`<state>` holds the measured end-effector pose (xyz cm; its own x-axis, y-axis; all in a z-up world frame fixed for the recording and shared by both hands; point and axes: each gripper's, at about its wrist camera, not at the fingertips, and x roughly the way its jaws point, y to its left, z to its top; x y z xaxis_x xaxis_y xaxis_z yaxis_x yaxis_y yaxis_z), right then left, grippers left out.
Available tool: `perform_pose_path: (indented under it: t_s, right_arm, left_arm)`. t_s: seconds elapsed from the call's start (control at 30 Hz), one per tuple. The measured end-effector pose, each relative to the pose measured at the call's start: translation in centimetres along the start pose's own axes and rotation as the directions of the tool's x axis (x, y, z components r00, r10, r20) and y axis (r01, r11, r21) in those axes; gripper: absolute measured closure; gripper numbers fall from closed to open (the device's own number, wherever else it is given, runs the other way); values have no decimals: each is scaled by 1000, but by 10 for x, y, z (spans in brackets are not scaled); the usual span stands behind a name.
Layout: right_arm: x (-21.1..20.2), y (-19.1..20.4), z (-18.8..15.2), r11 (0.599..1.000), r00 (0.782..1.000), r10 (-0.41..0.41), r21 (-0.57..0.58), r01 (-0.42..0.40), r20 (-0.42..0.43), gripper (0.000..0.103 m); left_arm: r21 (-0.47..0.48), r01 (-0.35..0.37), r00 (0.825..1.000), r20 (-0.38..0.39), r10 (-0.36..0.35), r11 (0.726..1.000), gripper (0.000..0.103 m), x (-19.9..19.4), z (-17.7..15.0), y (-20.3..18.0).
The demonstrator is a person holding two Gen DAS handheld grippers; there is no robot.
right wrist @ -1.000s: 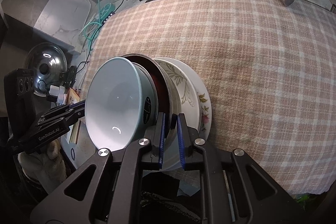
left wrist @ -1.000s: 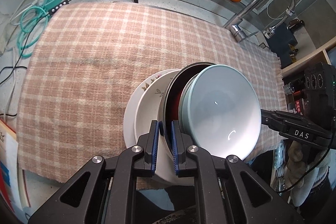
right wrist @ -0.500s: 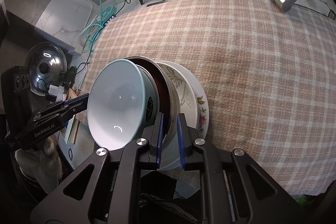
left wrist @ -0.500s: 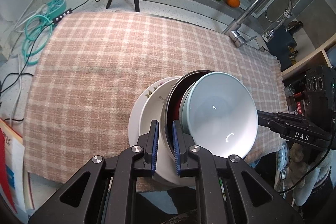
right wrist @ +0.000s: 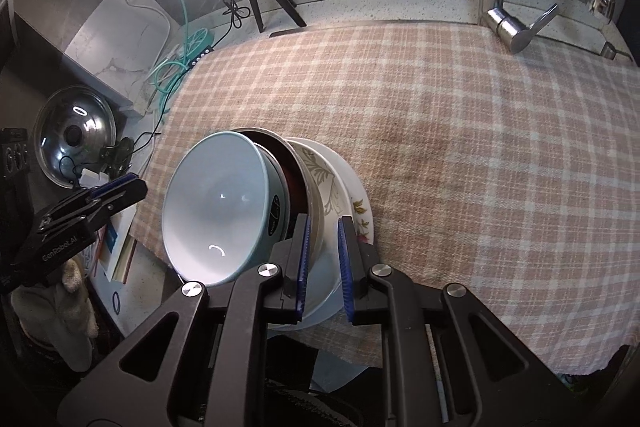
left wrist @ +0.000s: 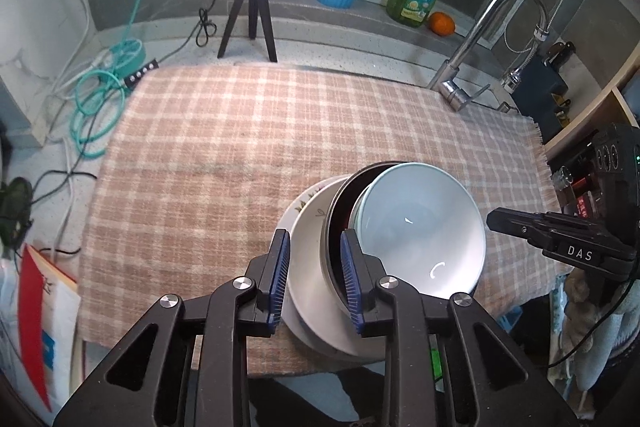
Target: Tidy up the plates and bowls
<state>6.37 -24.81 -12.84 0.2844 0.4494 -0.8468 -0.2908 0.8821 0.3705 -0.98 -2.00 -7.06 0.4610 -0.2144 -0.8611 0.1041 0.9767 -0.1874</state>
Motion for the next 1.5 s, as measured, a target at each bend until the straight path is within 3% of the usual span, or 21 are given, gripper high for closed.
perform_pose_path:
  t_s: [0.1, 0.2, 0.33, 0.47, 0.57, 0.67, 0.77, 1.07, 1.5]
  right_arm:
    - [-8, 2, -1, 999, 999, -37, -17, 37, 40, 71]
    - [-17, 3, -2, 998, 995, -61, -25, 63, 76, 70]
    - [-31, 6, -5, 993, 985, -106, -32, 111, 134, 59]
    - [-44, 9, -8, 988, 971, -137, -36, 147, 194, 53]
    - [-54, 11, -9, 982, 954, -172, -37, 187, 245, 28]
    - [-64, 14, -11, 975, 932, -203, -28, 221, 301, 25]
    - [-67, 15, -11, 973, 926, -214, -20, 232, 310, 17]
    - [-72, 17, -12, 971, 916, -222, -6, 238, 333, 16]
    - [-68, 19, -11, 974, 922, -214, -4, 227, 323, 16]
  left_arm:
    - [7, -9, 1000, 21, 9, 1000, 73, -5, 1, -1]
    - [24, -33, 998, 48, 32, 999, 69, -10, 1, -5]
    - [38, -48, 995, 85, 45, 998, 47, -19, 0, -12]
    - [47, -74, 990, 126, 68, 996, 41, -28, 1, -15]
    - [54, -93, 983, 164, 83, 994, 32, -35, 2, -19]
    - [64, -124, 974, 200, 109, 990, 27, -41, 3, -22]
    - [71, -147, 968, 215, 129, 987, 26, -44, 5, -26]
    - [62, -160, 962, 232, 141, 985, 26, -50, 7, -27]
    - [57, -169, 962, 225, 152, 984, 26, -49, 8, -27]
